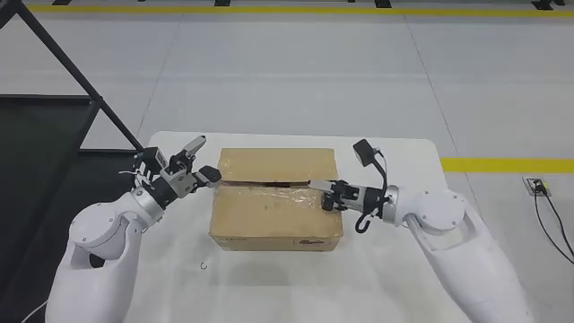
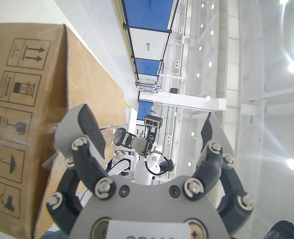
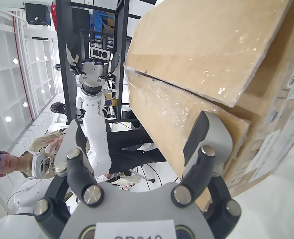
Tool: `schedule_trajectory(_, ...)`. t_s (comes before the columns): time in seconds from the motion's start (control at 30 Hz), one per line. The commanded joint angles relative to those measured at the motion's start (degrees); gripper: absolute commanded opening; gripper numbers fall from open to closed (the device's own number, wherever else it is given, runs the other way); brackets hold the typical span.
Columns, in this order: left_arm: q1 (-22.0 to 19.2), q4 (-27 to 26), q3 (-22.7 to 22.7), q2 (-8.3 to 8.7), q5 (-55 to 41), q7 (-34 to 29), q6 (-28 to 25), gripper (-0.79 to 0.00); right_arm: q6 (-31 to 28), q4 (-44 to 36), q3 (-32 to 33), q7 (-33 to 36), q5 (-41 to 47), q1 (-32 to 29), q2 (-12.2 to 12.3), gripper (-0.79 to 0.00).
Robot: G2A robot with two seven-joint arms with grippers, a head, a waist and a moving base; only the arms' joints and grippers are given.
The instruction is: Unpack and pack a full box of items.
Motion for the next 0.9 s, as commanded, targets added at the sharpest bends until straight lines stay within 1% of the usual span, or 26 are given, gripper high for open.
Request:
schedule_trajectory(0.0, -0.10, 0.09, 0.06, 0.10, -0.30, 0.06, -0.14, 0.000, 0.78, 0.21, -0.37, 0.15, -0.03, 0.39, -0.06, -0.486)
schedule_trajectory(0.03, -0.12, 0.14, 0.11, 0.15, -0.37, 0.10, -0.21, 0.000, 1.18, 0.40, -0.45, 0.25, -0.12, 0.61, -0.06, -0.563)
schedule_trajectory(0.07, -0.15, 0.18, 0.13, 0.21, -0.57, 0.10, -0.26, 0.000, 1.93, 0.57, -0.52, 0.04, -0.35, 0.78, -0.06, -0.665)
schedule_trajectory(0.13, -0.20, 0.25, 0.14, 0.32, -0.88, 0.10, -0.32, 0.000, 3.14, 0.42, -0.74, -0.10, -0.84, 1.05, -0.06, -0.785)
schedule_trajectory(0.6, 0.18, 0.11, 0.17, 1.14, -2.41, 0.01, -1.03, 0.000, 9.41, -3.02, -1.11, -1.27, -4.65, 0.39, 0.39, -0.785)
schedule_trajectory(0.63, 0.27, 0.09, 0.15, 1.20, -2.47, 0.00, -1.08, 0.000, 9.81, -3.42, -1.06, -1.58, -4.74, 0.15, 0.42, -0.634)
schedule_trajectory(0.67, 0.35, 0.04, 0.15, 1.27, -2.51, -0.14, -1.17, 0.000, 10.13, -3.86, -1.03, -1.64, -4.98, -0.11, 0.48, -0.551)
schedule_trajectory(0.73, 0.50, 0.05, 0.11, 1.39, -2.68, -0.18, -1.46, 0.000, 10.54, -4.84, -0.64, -1.81, -5.24, -0.78, 0.63, -0.428)
schedule_trajectory(0.77, 0.55, 0.05, 0.10, 1.45, -2.74, -0.19, -1.53, 0.000, 10.73, -5.43, -0.40, -1.79, -5.35, -1.22, 0.74, -0.382)
schedule_trajectory(0.87, 0.68, 0.01, 0.15, 1.60, -3.08, -0.17, -1.66, 0.000, 11.37, -7.23, 0.52, -2.10, -5.97, -2.61, 1.08, -0.126)
